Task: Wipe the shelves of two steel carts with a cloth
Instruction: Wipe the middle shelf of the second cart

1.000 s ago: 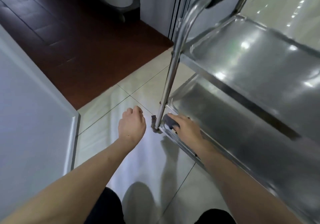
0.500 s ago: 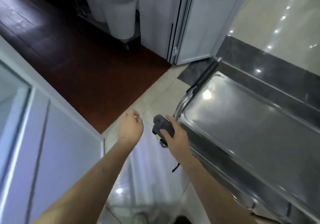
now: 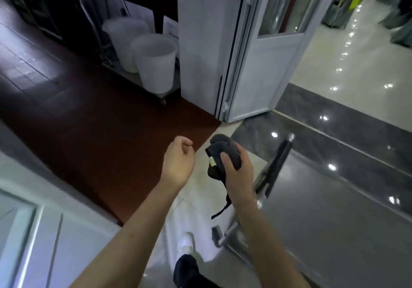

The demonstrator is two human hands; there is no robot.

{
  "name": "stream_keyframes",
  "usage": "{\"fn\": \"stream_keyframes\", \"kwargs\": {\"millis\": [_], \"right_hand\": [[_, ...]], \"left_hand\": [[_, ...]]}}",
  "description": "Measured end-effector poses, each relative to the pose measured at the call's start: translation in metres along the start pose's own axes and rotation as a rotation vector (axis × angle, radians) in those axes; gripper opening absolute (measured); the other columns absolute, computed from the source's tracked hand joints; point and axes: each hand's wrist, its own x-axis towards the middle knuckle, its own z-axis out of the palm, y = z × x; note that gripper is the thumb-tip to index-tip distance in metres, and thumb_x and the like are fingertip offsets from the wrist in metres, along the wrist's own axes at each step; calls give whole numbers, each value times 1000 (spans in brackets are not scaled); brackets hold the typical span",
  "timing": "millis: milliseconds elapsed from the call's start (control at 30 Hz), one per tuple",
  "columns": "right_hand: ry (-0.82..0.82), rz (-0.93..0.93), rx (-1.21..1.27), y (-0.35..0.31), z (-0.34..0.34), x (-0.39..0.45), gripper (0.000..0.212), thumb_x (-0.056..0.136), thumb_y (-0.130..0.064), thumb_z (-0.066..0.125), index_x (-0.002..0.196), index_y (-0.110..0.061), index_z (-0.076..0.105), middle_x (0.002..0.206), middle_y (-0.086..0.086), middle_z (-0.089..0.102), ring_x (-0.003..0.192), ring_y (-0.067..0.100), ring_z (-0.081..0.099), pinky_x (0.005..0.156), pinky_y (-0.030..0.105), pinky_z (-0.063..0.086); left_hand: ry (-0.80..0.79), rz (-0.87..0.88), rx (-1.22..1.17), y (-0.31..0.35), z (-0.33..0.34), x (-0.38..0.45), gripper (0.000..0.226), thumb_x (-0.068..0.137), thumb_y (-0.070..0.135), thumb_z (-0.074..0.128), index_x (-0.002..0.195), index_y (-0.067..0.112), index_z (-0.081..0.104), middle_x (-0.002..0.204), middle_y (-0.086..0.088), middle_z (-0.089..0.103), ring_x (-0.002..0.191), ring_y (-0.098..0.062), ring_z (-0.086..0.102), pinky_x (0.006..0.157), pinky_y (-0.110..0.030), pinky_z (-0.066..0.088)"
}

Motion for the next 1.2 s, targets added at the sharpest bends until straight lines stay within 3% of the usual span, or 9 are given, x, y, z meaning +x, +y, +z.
{"fn": "stream_keyframes", "kwargs": {"millis": [133, 200, 300, 433, 533, 633, 767, 933, 1200], "right_hand": [[50, 16, -2, 7, 46, 103, 30, 101, -17, 68, 129, -28, 66, 112, -8, 72, 103, 6, 68, 85, 26, 55], [80, 23, 20, 8, 68, 153, 27, 101, -20, 69, 125, -34, 67, 110, -11, 73, 104, 10, 69, 89, 36, 58], [91, 14, 32, 5, 95, 219, 28, 102, -25, 68, 129, -30, 67, 114, -7, 73, 108, 14, 70, 95, 44, 59], [134, 16, 42, 0, 120, 297, 28, 103, -23, 66, 131, -24, 68, 112, -5, 74, 105, 13, 71, 92, 40, 61], [165, 32, 37, 4, 131, 358, 28, 104, -24, 65, 131, -24, 68, 111, -5, 75, 104, 13, 72, 90, 39, 62], [227, 13, 38, 3, 131, 422, 25, 105, -20, 62, 129, -23, 69, 110, -4, 75, 103, 11, 72, 85, 29, 60], [428, 11, 32, -6, 113, 495, 22, 105, -16, 63, 125, -22, 69, 107, -7, 75, 98, 2, 70, 78, 15, 53], [708, 19, 20, -4, 63, 555, 19, 104, -16, 64, 117, -29, 70, 103, -9, 76, 98, 5, 71, 77, 16, 53], [1074, 57, 3, 26, -50, 607, 19, 105, -19, 63, 116, -32, 69, 102, -19, 74, 99, 1, 69, 79, 16, 53]], "left_hand": [[-21, 58, 23, 12, -7, 95, 15, 96, 12, 52, 102, 24, 58, 90, 1, 61, 84, -17, 60, 67, -27, 44], [-33, 16, 41, 20, -18, 144, 16, 98, 16, 50, 105, 28, 57, 95, 5, 62, 79, -12, 61, 60, -21, 40], [-17, -60, 17, 26, -26, 215, 15, 102, 18, 49, 109, 29, 56, 99, 10, 60, 75, -6, 61, 54, -15, 41], [-58, -74, -44, 40, -14, 300, 16, 102, 19, 49, 109, 31, 56, 101, 7, 61, 73, -11, 62, 57, -24, 46], [-118, -21, -71, 58, 10, 369, 17, 101, 17, 48, 107, 30, 57, 97, 6, 62, 67, -11, 59, 55, -24, 45], [-200, 43, -89, 85, 42, 444, 16, 101, 16, 48, 107, 27, 59, 94, 5, 62, 71, -10, 58, 57, -23, 45], [-380, 150, -63, 129, 92, 531, 11, 102, 19, 49, 105, 25, 58, 94, 6, 61, 81, -13, 58, 63, -25, 43], [-592, 249, -48, 185, 180, 595, 13, 100, 18, 49, 98, 27, 59, 90, 5, 62, 78, -15, 58, 65, -31, 47], [-860, 414, -8, 251, 345, 619, 13, 95, 22, 51, 92, 32, 59, 92, 5, 64, 80, -15, 61, 74, -36, 52]]}}
